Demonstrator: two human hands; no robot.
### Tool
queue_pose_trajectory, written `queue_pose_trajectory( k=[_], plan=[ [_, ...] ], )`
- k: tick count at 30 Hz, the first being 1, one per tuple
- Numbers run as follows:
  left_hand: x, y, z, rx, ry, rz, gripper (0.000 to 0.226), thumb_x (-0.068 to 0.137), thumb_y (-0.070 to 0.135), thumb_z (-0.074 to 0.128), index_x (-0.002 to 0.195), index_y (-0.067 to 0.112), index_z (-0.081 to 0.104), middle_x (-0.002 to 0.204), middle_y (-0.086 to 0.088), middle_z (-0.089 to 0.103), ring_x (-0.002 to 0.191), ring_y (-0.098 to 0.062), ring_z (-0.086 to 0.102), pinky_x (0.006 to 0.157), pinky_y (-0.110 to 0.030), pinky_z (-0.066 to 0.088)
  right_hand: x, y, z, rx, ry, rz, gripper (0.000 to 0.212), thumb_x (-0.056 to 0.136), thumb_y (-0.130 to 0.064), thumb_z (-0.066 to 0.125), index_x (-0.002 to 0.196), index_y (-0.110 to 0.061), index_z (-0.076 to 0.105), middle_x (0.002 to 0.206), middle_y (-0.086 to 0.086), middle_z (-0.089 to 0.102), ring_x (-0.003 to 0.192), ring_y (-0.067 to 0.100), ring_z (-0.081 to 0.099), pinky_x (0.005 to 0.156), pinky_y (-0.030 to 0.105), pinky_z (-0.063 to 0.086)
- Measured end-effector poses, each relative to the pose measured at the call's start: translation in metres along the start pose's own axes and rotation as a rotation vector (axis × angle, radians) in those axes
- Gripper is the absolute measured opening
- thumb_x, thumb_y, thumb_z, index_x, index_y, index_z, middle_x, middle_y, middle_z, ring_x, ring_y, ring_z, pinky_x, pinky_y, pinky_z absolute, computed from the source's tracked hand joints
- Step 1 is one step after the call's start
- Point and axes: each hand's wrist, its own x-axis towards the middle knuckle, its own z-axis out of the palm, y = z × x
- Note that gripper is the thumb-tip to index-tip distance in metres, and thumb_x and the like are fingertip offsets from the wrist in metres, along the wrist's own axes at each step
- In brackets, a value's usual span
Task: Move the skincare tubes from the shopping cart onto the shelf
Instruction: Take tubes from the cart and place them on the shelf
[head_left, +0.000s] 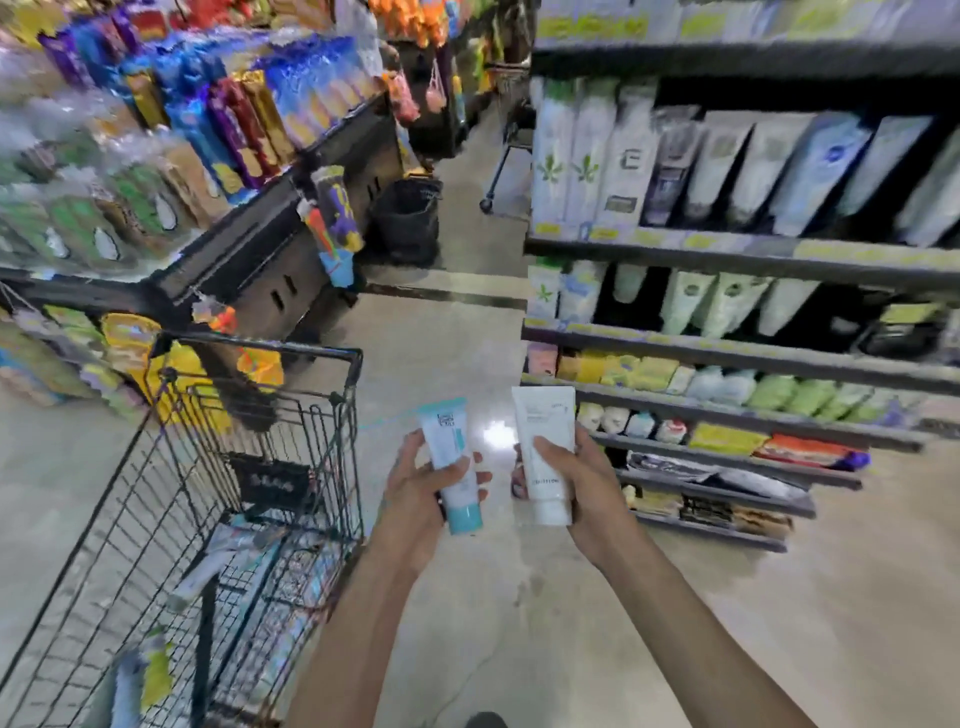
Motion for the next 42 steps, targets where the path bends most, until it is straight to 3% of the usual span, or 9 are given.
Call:
queue_pose_trajectory(
  k=[6, 12, 18, 20, 25, 31, 35, 37, 42],
  plan=[
    [0.010, -0.046, 0.106, 0.065, -0.088, -0.047, 0.059, 0.081, -0.008, 0.071, 0.131, 0.021, 0.057, 0.128, -0.024, 0.067, 0.117, -0.051, 0.062, 0.099, -0.067, 0.048, -0.022, -0.048, -0.102, 0.071, 0.145, -0.066, 0.039, 0.094, -0.008, 0.069, 0.131, -0.016, 0.060, 0.117, 0.020, 0.072, 0.094, 0.038, 0.067, 0.067, 0.041, 0.060],
    [0.015, -0.076, 0.188, 0.107, -0.209, -0.085, 0.049, 0.087, -0.013, 0.061, 0.122, 0.021, 0.061, 0.113, -0.014, 0.075, 0.091, -0.034, 0.071, 0.075, -0.046, 0.059, -0.041, -0.082, -0.172, 0.104, 0.250, -0.118, 0.053, 0.085, -0.010, 0.074, 0.135, -0.014, 0.059, 0.112, 0.017, 0.072, 0.086, 0.034, 0.067, 0.061, 0.038, 0.058],
    [0.035, -0.098, 0.246, 0.167, -0.319, -0.147, 0.052, 0.089, -0.012, 0.061, 0.131, 0.017, 0.056, 0.105, -0.008, 0.077, 0.080, -0.028, 0.074, 0.073, -0.048, 0.060, -0.038, -0.104, -0.226, 0.112, 0.295, -0.178, 0.053, 0.083, -0.012, 0.075, 0.134, -0.012, 0.060, 0.120, 0.024, 0.069, 0.093, 0.037, 0.066, 0.065, 0.039, 0.058],
    [0.046, -0.105, 0.263, 0.170, -0.330, -0.166, 0.051, 0.088, -0.012, 0.062, 0.130, 0.017, 0.057, 0.110, -0.011, 0.076, 0.084, -0.031, 0.072, 0.071, -0.046, 0.060, -0.032, -0.113, -0.240, 0.112, 0.312, -0.183, 0.056, 0.080, -0.015, 0.076, 0.133, -0.014, 0.061, 0.116, 0.019, 0.071, 0.090, 0.032, 0.069, 0.067, 0.039, 0.059],
    [0.082, -0.121, 0.304, 0.176, -0.354, -0.206, 0.055, 0.086, -0.010, 0.066, 0.130, 0.022, 0.059, 0.121, -0.012, 0.073, 0.104, -0.035, 0.070, 0.092, -0.057, 0.053, -0.006, -0.138, -0.276, 0.110, 0.365, -0.192, 0.044, 0.092, -0.009, 0.072, 0.133, -0.016, 0.061, 0.116, 0.014, 0.073, 0.094, 0.030, 0.069, 0.079, 0.045, 0.058],
    [0.125, -0.126, 0.348, 0.190, -0.382, -0.202, 0.062, 0.083, -0.017, 0.067, 0.126, 0.026, 0.056, 0.103, -0.003, 0.078, 0.086, -0.026, 0.076, 0.079, -0.043, 0.061, 0.034, -0.169, -0.316, 0.088, 0.408, -0.159, 0.040, 0.092, -0.009, 0.071, 0.131, -0.011, 0.063, 0.113, 0.017, 0.073, 0.095, 0.037, 0.068, 0.087, 0.051, 0.057],
    [0.156, -0.134, 0.366, 0.190, -0.386, -0.213, 0.069, 0.081, -0.019, 0.069, 0.131, 0.026, 0.055, 0.112, -0.013, 0.075, 0.102, -0.039, 0.073, 0.080, -0.045, 0.059, 0.068, -0.184, -0.340, 0.074, 0.442, -0.139, 0.034, 0.095, -0.010, 0.067, 0.128, -0.010, 0.065, 0.106, 0.012, 0.072, 0.090, 0.029, 0.067, 0.077, 0.043, 0.057],
    [0.165, -0.137, 0.374, 0.198, -0.372, -0.221, 0.068, 0.081, -0.019, 0.069, 0.129, 0.028, 0.056, 0.107, -0.008, 0.077, 0.105, -0.039, 0.072, 0.087, -0.048, 0.058, 0.083, -0.191, -0.351, 0.065, 0.444, -0.127, 0.034, 0.095, -0.010, 0.066, 0.129, -0.012, 0.065, 0.108, 0.010, 0.074, 0.093, 0.027, 0.067, 0.081, 0.043, 0.055],
    [0.183, -0.142, 0.388, 0.218, -0.330, -0.237, 0.074, 0.079, -0.017, 0.071, 0.138, 0.023, 0.051, 0.112, -0.011, 0.076, 0.108, -0.041, 0.070, 0.078, -0.041, 0.059, 0.124, -0.214, -0.378, -0.028, 0.484, -0.111, 0.036, 0.094, -0.011, 0.071, 0.128, -0.019, 0.066, 0.121, 0.004, 0.075, 0.113, 0.028, 0.069, 0.089, 0.046, 0.058]
  ],
)
